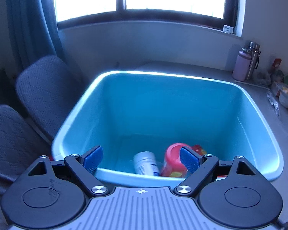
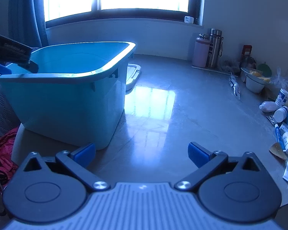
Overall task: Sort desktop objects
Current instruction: 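Withdraw both tools from the tub and move toward the white lid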
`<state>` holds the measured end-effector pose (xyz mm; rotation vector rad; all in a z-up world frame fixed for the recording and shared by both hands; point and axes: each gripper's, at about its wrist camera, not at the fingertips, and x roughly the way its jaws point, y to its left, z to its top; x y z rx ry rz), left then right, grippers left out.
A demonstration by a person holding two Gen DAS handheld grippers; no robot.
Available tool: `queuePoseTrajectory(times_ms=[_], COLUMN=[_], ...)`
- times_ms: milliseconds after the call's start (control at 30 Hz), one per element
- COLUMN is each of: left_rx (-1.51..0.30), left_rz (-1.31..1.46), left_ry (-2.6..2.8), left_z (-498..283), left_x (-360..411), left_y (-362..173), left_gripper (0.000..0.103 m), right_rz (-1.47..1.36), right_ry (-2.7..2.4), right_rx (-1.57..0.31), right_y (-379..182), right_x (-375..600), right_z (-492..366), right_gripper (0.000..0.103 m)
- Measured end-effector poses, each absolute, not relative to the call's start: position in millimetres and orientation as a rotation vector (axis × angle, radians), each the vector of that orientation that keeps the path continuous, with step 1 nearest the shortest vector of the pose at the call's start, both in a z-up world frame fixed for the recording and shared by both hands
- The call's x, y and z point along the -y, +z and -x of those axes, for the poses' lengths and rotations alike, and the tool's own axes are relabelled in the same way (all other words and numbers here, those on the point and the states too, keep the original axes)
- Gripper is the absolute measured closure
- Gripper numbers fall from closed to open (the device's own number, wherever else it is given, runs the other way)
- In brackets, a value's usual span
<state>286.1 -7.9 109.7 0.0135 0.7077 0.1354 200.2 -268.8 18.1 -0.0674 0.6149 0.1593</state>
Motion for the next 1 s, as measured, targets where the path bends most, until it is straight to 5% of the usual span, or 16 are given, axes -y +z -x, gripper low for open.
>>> queuePoseTrajectory(times_ms=[500, 1000], left_rx=[-0.675, -0.862], left_rz=[-0.049, 0.027], left_ry=[0.165, 0.250], left_z=[-238.2, -178.6], left_x=[3.1, -53.8], left_y=[140.4, 82.4], left_gripper=[0.014, 0.014], right_rz=[0.064, 0.053], right_ry=[0.177, 0.151], right_rx=[-0.613, -0.627], right_y=[20.8, 22.5], right_x=[259.9, 250.0], right_z=[-191.6, -179.7], right_gripper=[0.000, 0.000])
